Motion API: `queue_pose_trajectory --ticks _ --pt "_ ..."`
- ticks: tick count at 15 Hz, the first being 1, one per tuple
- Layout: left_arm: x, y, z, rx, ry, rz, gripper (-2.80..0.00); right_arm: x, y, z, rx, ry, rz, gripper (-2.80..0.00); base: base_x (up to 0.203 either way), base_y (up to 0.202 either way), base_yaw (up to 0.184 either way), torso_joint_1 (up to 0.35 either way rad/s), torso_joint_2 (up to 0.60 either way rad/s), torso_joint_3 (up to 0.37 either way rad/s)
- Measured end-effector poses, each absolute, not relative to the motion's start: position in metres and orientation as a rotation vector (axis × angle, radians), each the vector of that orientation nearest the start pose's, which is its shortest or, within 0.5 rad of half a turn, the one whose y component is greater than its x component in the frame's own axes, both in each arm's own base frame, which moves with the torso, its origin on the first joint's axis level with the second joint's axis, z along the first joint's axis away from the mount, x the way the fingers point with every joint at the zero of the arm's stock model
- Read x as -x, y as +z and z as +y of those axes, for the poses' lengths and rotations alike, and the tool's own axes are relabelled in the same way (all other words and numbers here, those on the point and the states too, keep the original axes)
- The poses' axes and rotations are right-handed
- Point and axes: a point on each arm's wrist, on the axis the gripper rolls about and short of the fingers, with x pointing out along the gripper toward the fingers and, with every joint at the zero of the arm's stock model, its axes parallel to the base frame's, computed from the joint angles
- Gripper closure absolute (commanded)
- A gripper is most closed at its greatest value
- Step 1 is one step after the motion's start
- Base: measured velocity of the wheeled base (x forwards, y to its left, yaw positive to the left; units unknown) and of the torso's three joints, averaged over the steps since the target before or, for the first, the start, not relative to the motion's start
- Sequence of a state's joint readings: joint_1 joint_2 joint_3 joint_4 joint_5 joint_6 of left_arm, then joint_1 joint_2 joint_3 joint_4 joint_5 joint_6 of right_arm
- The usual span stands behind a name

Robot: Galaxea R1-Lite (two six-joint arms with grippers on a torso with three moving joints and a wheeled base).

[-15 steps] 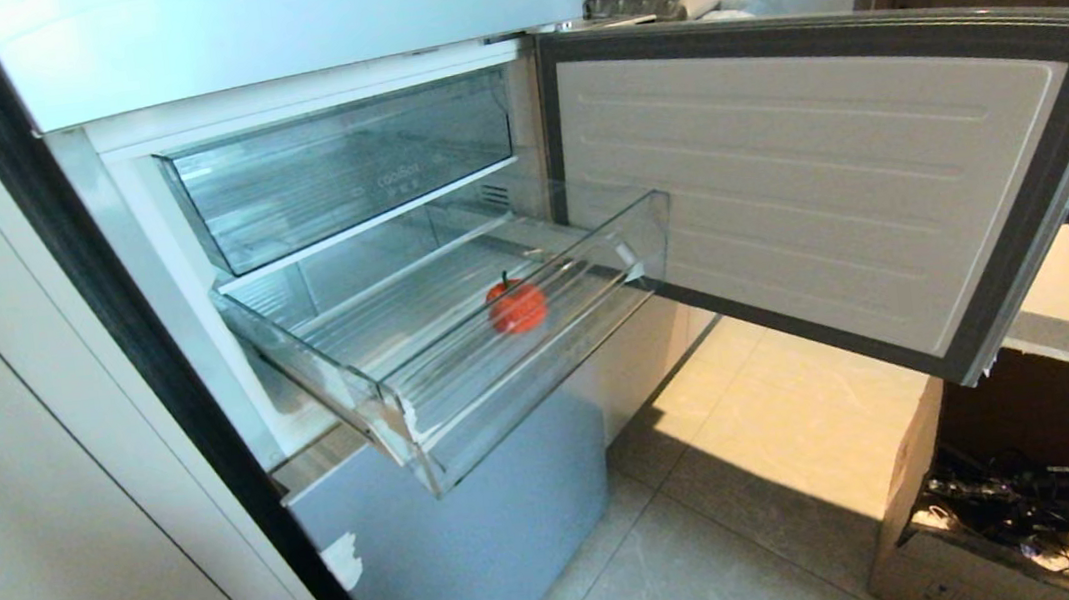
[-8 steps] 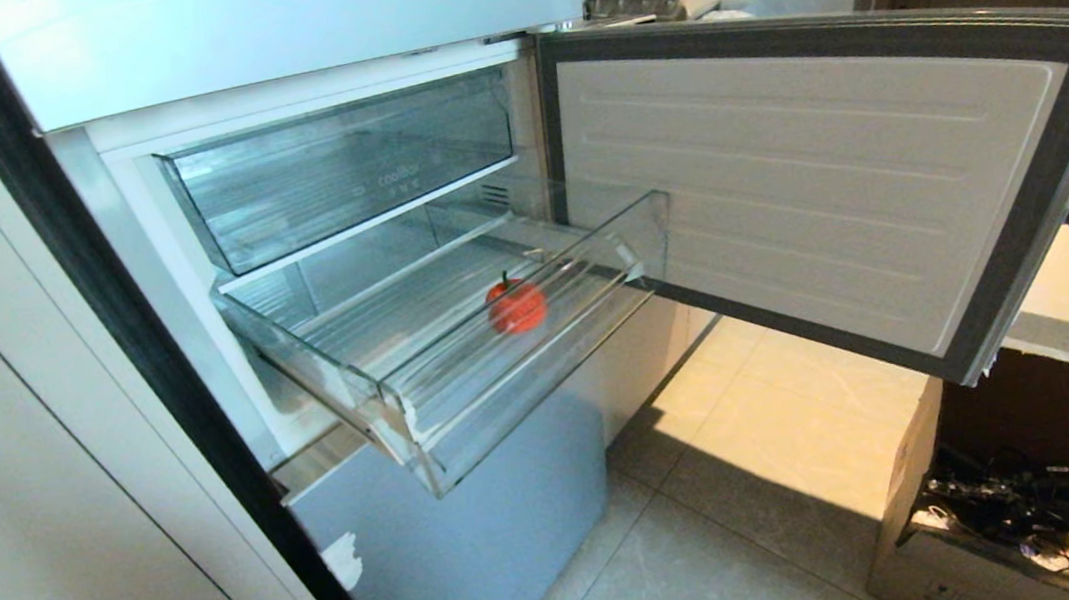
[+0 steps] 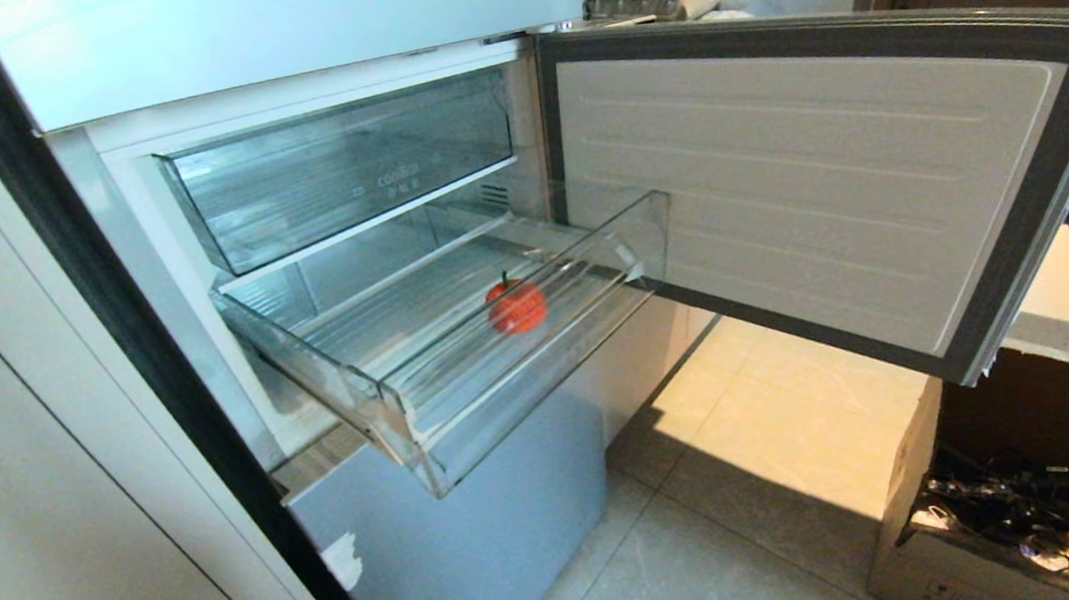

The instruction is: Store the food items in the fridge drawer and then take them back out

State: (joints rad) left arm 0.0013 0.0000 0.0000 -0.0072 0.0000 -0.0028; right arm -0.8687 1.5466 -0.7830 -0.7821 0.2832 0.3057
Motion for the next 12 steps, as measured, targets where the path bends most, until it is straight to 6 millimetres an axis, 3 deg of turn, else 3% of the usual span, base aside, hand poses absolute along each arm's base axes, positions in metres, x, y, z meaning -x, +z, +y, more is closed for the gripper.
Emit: queue_pose_trajectory --ticks 3,6,12 --pt "0.023 0.076 0.000 0.003 0.001 -0.007 0.00 -0.159 0.230 -0.158 -0.283 -0.482 -0.088 0.00 0.000 0.000 0.000 0.000 0.00 0.000" --pt "0.023 0.076 0.000 0.002 0.002 -0.007 0.00 -0.137 0.197 -0.111 -0.299 -0.349 0.009 0.00 0.000 0.000 0.000 0.000 0.00 0.000" --pt "0.023 0.076 0.000 0.003 0.002 -0.007 0.00 -0.108 0.150 -0.060 -0.172 -0.118 0.148 0.00 0.000 0.000 0.000 0.000 0.00 0.000"
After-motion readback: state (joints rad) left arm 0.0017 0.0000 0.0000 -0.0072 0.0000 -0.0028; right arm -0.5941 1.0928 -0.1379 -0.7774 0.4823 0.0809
